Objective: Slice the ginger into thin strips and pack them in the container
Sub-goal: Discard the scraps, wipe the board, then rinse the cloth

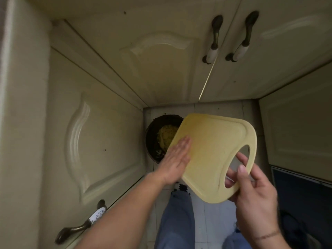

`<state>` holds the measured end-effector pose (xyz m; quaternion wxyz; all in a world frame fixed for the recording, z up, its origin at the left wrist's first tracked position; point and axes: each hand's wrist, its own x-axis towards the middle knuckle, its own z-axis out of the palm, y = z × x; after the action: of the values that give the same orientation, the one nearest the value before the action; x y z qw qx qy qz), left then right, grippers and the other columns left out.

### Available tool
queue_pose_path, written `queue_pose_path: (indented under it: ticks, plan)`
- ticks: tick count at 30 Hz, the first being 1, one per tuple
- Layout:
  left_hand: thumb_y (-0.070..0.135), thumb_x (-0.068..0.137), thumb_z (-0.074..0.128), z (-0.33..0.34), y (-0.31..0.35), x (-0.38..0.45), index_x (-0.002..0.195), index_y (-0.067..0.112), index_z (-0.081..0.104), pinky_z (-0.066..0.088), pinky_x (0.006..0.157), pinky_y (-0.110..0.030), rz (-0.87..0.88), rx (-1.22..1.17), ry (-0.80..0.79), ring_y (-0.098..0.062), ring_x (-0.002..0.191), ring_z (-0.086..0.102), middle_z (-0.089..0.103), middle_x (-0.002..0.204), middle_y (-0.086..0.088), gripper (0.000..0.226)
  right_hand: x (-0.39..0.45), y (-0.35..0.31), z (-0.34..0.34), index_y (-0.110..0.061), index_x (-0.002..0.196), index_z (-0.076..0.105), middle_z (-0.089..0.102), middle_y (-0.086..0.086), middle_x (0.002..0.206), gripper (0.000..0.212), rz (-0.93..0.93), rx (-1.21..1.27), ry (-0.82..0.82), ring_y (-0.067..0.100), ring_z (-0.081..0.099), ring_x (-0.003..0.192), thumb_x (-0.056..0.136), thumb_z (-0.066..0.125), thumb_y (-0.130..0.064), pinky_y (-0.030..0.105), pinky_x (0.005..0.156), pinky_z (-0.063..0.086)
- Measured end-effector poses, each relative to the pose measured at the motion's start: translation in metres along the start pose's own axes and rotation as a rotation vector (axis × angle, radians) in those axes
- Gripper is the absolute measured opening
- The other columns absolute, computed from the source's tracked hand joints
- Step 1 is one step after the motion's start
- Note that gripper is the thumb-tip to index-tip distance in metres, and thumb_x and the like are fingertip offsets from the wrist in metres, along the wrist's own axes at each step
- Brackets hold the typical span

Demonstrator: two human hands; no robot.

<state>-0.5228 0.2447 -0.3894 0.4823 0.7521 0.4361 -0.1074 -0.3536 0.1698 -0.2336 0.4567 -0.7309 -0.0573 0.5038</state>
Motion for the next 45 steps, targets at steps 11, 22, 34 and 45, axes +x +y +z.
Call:
queue_pose_path:
  ticks: [11,22,34,45]
  plan:
    - [-0.003,0.097,0.051,-0.024,-0.037,0.019,0.132,0.009,0.061,0.051,0.097,-0.027,-0.487,-0.370,0.630,-0.017,0.108,0.063,0.064,0.127,-0.012,0.038,-0.005,0.015,-0.017,-0.042,0.108,0.064,0.076,-0.008,0.078,0.030,-0.016,-0.154,0.125,0.007,0.070,0.072,0.099,0.050,-0.017,0.037,0.074,0.060]
    - [0.052,0.086,0.070,-0.015,-0.047,0.019,0.149,0.033,0.039,0.013,0.119,-0.051,-0.732,-0.007,0.274,-0.034,0.146,0.025,0.033,0.157,-0.006,0.073,-0.010,0.012,-0.019,-0.042,0.108,0.064,0.076,-0.002,0.081,0.029,0.005,-0.159,0.103,0.020,0.070,0.080,0.098,0.050,-0.019,0.054,0.087,0.054]
    - [0.034,0.102,0.053,-0.053,0.034,-0.003,0.127,0.019,0.063,0.051,0.091,-0.035,-0.637,-0.931,0.357,-0.018,0.106,0.064,0.067,0.125,-0.004,0.031,-0.048,-0.008,-0.067,-0.020,0.121,0.058,0.073,0.003,0.063,0.035,-0.067,0.033,0.195,0.009,0.065,0.048,0.100,0.041,0.002,0.013,0.052,0.052]
    - [0.015,0.095,0.066,-0.111,0.356,-0.099,0.098,0.015,0.076,0.056,0.087,-0.042,-0.115,-0.723,0.295,-0.020,0.093,0.070,0.077,0.095,-0.001,0.010,-0.205,-0.079,-0.271,-0.010,0.106,0.061,0.066,0.008,0.057,0.019,-0.204,0.222,0.667,0.013,0.057,0.041,0.097,0.048,0.001,0.019,0.044,0.046]
